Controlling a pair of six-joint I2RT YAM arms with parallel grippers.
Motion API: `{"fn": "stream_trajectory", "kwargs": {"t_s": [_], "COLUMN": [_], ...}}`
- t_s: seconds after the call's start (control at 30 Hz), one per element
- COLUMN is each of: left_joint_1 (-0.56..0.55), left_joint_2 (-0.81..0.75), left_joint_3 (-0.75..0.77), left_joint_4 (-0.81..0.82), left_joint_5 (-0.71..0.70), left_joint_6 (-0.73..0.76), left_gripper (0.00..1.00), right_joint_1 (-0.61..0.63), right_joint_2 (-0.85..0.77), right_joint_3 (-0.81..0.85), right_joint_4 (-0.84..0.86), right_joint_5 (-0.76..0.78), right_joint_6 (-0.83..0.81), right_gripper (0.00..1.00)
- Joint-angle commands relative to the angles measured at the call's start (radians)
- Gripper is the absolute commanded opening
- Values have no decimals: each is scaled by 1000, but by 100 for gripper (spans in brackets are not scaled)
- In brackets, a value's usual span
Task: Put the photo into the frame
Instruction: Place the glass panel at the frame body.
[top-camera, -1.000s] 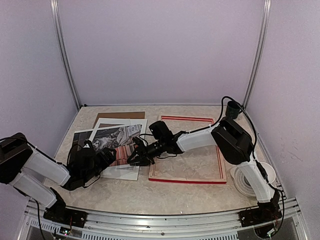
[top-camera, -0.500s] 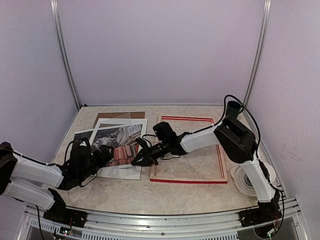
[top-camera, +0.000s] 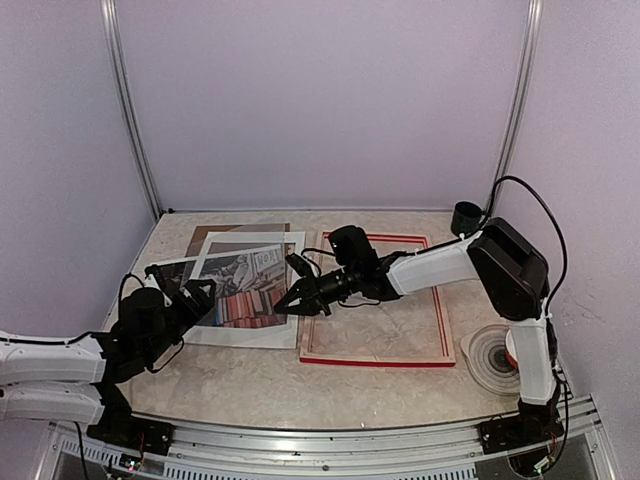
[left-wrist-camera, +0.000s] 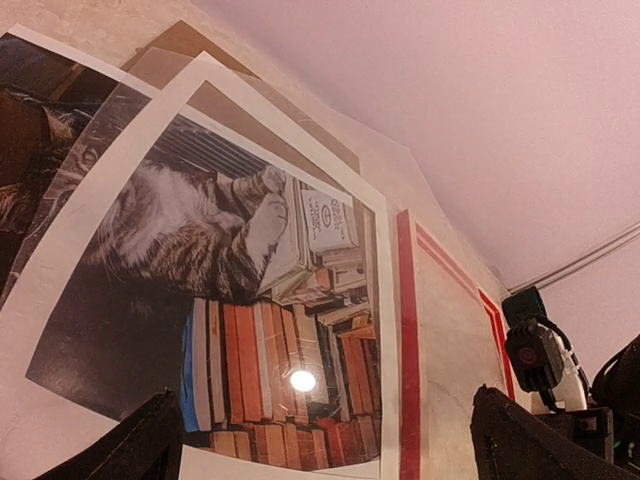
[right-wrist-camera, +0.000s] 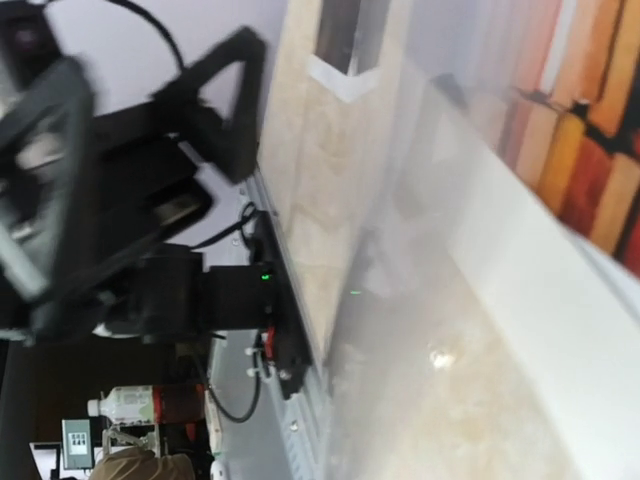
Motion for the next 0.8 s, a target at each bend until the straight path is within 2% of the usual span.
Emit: {"fn": "stream_trajectory", "kwargs": {"t_s": [0.0, 0.13, 0.3, 0.77], "left_joint_1": [-11, -17, -20, -25], "left_joint_2": [-11, -3, 1, 72], "left_joint_3": [6, 6, 17, 45], "left_joint_4": [-54, -50, -50, -8], "left_joint_5": [-35, -41, -46, -34], "left_joint_6": [20, 18, 30, 50], "left_gripper": [99, 99, 99, 99], "right_joint_1": [-23, -41, -72, -239], "right_joint_2": [-105, -183, -297, -626], "right_joint_3": [-87, -194, -326, -640], "right_joint_4": [107, 203, 220, -13], "right_joint_5": [3, -3, 6, 29], "right_joint_6": [4, 40, 36, -146], "right_gripper": [0, 0, 0, 0]}}
